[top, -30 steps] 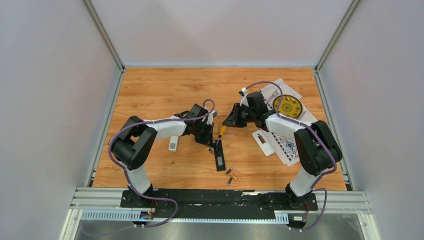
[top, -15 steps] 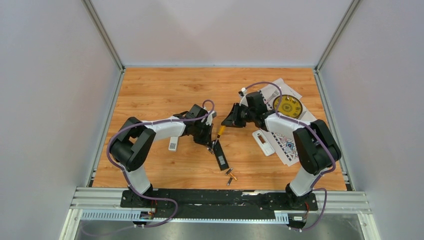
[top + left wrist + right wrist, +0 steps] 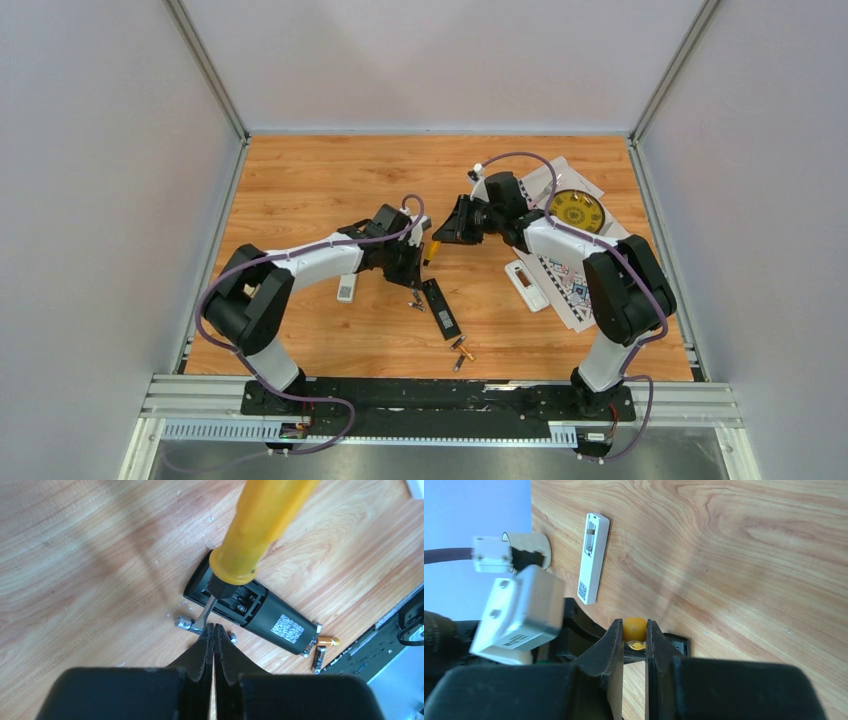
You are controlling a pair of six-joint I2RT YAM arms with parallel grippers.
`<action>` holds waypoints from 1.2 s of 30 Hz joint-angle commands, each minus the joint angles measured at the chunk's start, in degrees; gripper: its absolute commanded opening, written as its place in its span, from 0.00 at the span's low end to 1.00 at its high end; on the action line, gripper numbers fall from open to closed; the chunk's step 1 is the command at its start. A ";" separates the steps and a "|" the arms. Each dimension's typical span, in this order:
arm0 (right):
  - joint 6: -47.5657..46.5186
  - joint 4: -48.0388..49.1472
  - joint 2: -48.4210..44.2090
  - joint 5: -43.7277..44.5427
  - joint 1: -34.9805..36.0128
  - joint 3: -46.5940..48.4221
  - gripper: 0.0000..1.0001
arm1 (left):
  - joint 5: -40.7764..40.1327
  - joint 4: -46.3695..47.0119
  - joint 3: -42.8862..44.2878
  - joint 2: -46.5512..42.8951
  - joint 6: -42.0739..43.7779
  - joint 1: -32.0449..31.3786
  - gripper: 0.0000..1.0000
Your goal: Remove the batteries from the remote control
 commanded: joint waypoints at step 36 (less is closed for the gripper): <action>-9.97 -11.44 -14.36 2.43 -8.37 0.31 0.00 | 5.28 18.48 -13.76 -48.05 -12.21 11.81 0.98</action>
